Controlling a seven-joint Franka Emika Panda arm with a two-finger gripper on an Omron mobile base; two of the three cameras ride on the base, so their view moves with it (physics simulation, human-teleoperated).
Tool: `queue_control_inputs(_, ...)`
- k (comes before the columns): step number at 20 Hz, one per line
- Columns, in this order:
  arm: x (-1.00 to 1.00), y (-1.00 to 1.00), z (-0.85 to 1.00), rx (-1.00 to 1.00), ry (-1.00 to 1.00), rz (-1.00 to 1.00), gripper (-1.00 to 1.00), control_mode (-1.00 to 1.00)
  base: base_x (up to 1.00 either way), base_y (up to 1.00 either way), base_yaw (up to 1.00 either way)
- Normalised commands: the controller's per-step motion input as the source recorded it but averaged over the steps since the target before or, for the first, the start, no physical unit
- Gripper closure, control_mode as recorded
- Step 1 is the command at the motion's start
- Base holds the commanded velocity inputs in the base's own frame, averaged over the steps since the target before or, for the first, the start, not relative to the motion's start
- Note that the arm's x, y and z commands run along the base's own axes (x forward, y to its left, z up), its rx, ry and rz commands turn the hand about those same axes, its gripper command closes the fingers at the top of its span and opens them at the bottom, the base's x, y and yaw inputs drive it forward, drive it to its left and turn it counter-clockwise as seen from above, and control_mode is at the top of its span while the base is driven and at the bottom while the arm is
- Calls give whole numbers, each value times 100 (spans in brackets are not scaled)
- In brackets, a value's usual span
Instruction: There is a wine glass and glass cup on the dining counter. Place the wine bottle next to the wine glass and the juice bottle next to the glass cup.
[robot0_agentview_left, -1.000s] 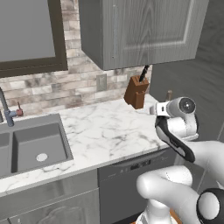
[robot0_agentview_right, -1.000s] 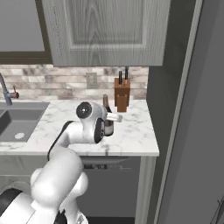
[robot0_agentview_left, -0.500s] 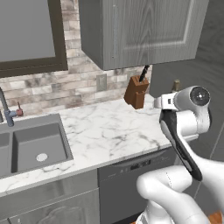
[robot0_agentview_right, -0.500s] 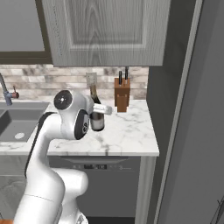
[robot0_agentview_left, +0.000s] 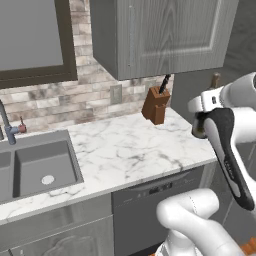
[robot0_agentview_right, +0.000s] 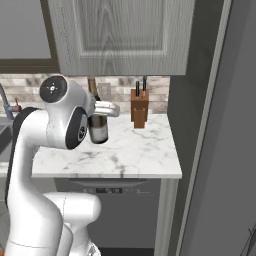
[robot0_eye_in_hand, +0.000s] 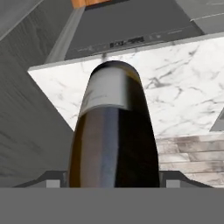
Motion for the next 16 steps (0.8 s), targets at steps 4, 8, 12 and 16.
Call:
queue_control_inputs(4,-64,6,22,0,0,22,100,-100,0,0,0)
queue_control_inputs(8,-59,20,0,0,0,20,100,-100,0,0,0)
queue_control_inputs(12,-45,16,0,-1,0,1,100,-100,0,0,0)
queue_control_inputs(16,-38,22,0,-3,0,0,100,-100,0,0,0)
